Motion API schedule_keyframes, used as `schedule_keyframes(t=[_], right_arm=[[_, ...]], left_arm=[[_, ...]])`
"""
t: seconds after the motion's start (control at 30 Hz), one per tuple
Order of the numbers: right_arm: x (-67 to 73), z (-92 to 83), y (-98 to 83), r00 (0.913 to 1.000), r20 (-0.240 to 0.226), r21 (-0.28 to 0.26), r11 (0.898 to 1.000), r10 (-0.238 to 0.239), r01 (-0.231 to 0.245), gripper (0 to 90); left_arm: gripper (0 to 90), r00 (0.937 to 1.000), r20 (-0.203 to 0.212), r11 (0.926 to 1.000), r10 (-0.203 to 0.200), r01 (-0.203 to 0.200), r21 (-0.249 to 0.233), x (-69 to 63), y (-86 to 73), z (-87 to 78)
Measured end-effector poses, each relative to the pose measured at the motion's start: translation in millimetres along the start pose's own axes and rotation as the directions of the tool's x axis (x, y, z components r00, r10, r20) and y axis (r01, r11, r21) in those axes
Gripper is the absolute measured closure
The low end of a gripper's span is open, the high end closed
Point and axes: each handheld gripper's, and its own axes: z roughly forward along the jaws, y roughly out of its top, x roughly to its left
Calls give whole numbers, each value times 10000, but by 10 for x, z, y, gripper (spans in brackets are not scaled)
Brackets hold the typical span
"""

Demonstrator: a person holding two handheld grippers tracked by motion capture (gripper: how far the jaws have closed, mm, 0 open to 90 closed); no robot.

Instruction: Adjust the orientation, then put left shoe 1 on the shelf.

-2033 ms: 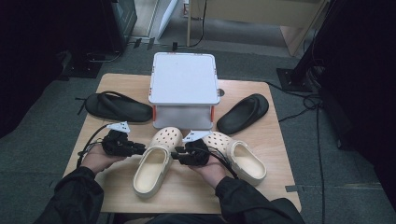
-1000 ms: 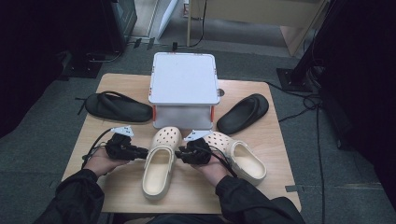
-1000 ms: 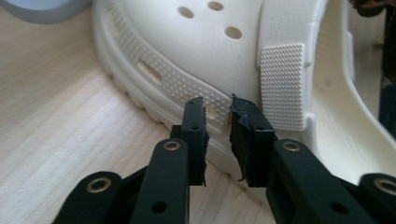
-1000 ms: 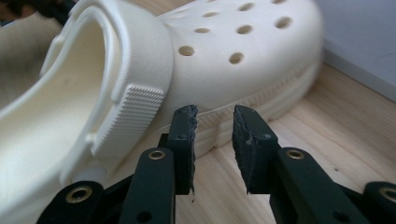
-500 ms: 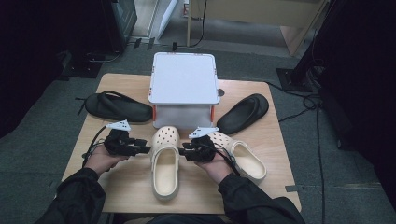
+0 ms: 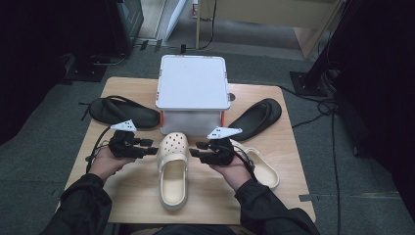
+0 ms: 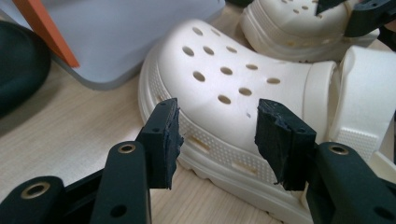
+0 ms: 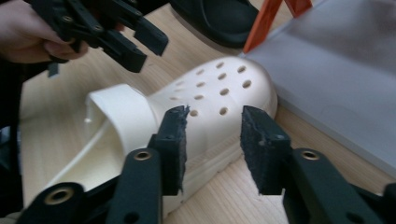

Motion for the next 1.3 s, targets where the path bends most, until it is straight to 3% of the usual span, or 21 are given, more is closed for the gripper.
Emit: schedule_keyframes(t=[0.13,0.4,0.47,0.67,0.8,1.1,1.3], right_arm=[[71,-40,44,9990,-438,-137,9998,-133,127,692],[233,-40,46,9952,-908,153,9991,-376,391,796],[292,-86,51,9915,-1264,336,9988,-320,365,830],[366,-75,-7,9836,-1698,637,9954,-602,719,830],[336,72,-50,9845,-1500,790,9915,-908,1035,705],[282,201,-19,9838,-1351,593,9902,-1177,1266,645],[275,152,38,9863,-1121,367,9914,-1212,1260,573]], left_arm=[[500,10000,17,10000,0,0,-78,-1,30,-23],[522,10000,-3,9999,-93,93,-124,42,104,-44],[534,10000,51,9998,-64,65,-197,39,127,-58],[534,9998,10,9992,219,-218,-323,12,220,-91],[535,9993,-6,9978,361,-361,-555,12,343,-125],[530,9988,248,9967,412,-394,-707,88,570,-156],[518,9968,370,9941,705,-671,-856,54,759,-184]])
